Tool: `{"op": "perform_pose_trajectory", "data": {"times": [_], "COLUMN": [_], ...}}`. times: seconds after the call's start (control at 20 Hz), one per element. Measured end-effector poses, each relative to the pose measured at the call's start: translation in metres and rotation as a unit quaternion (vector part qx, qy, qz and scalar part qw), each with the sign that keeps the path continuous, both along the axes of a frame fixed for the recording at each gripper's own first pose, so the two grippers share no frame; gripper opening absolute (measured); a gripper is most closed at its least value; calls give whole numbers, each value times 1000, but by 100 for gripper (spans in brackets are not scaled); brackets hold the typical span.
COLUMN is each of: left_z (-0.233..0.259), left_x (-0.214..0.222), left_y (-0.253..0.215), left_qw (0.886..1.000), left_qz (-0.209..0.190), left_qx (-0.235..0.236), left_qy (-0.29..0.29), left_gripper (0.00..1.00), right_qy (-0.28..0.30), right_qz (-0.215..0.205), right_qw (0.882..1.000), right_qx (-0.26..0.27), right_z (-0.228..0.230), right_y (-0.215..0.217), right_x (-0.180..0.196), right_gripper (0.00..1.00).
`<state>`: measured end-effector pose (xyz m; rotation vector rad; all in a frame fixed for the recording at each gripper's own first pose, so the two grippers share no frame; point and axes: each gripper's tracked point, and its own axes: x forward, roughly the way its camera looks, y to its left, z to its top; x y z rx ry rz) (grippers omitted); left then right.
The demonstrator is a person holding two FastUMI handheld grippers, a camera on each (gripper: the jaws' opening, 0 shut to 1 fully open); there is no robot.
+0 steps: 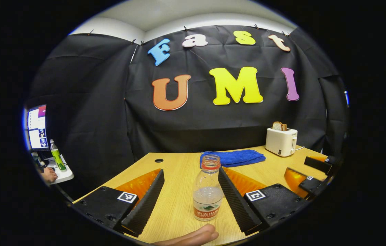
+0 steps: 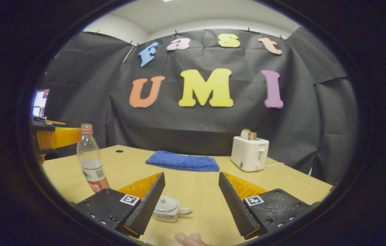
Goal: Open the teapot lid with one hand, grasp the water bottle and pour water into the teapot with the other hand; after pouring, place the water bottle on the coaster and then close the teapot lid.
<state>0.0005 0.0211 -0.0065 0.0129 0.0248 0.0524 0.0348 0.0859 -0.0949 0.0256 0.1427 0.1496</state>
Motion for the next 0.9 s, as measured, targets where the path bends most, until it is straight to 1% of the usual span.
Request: {"op": "perform_pose_trajectory", "data": {"times": [0.05, 0.1, 0.2, 0.3, 0.35, 0.45, 0.55, 0.6, 0.65, 0.7, 0.75, 0.8, 0.85, 0.9], "left_z": [0, 0, 0, -2, -3, 0, 2, 5, 5, 5, 6, 7, 8, 8], "left_x": [-1, 0, 0, 1, 2, 2, 0, -2, -3, -3, -3, -4, -4, -3], "left_y": [4, 7, 15, 20, 21, 22, 20, 18, 18, 19, 22, 25, 28, 30], "left_qw": [1000, 1000, 1000, 1000, 1000, 1000, 1000, 1000, 1000, 1000, 1000, 999, 999, 999], "left_qz": [4, 9, 16, 17, 16, 8, -2, -7, -12, -14, -13, -12, -10, -8], "left_qx": [1, 2, 2, 0, -1, 6, 13, 15, 18, 21, 25, 29, 31, 34], "left_qy": [-2, -3, -2, 3, 4, 0, -2, -6, -7, -9, -10, -13, -14, -15], "left_gripper": [99, 99, 99, 99, 99, 99, 99, 99, 99, 99, 99, 99, 99, 99], "right_qy": [5, 12, 24, 32, 37, 39, 30, 28, 28, 29, 31, 35, 39, 41], "right_qz": [7, 11, 22, 25, 31, 33, 38, 40, 46, 45, 40, 35, 33, 33], "right_qw": [1000, 1000, 999, 999, 999, 999, 999, 999, 998, 998, 999, 999, 999, 999], "right_qx": [2, 4, 15, 20, 18, 5, -10, -15, -15, -15, -12, -8, -8, -10], "right_z": [-6, -13, -23, -29, -32, -35, -35, -36, -38, -39, -41, -43, -46, -48], "right_y": [5, 8, 16, 23, 30, 38, 47, 51, 56, 59, 57, 57, 58, 58], "right_x": [3, 5, 7, 9, 8, 9, 11, 11, 11, 12, 14, 16, 17, 17], "right_gripper": [98, 95, 95, 91, 90, 80, 80, 78, 71, 70, 57, 53, 42, 34]}}
